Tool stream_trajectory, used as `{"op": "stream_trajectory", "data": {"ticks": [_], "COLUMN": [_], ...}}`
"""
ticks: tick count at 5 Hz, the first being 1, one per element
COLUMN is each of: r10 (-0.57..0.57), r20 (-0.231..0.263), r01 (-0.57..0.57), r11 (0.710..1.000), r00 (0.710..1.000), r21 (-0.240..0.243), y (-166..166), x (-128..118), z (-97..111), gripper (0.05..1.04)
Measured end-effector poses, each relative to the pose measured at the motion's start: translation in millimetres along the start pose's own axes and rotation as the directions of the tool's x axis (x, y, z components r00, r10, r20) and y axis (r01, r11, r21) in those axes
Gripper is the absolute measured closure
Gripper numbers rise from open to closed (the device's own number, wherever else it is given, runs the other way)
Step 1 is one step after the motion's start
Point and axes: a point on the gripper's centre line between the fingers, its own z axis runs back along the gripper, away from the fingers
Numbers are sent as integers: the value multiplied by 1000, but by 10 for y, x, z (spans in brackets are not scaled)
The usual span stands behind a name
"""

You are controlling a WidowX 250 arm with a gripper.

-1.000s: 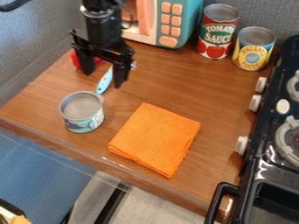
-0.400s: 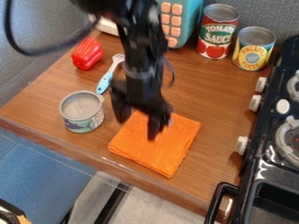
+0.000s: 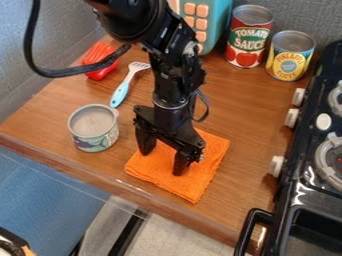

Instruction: Move the orange cloth to the upper right side of the table

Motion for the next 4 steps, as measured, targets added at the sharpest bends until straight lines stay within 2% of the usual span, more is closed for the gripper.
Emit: {"op": "stream_trajectory", "data": {"ticks": [2, 4], "r10": [78, 145], "r20": [47, 74], "r01": [-78, -145], "r11": [997, 989], "r00": [996, 987], "r21": [1, -14], "y": [139, 109], "x": [510, 1074], "z": [-29, -50], "gripper": [85, 85]}}
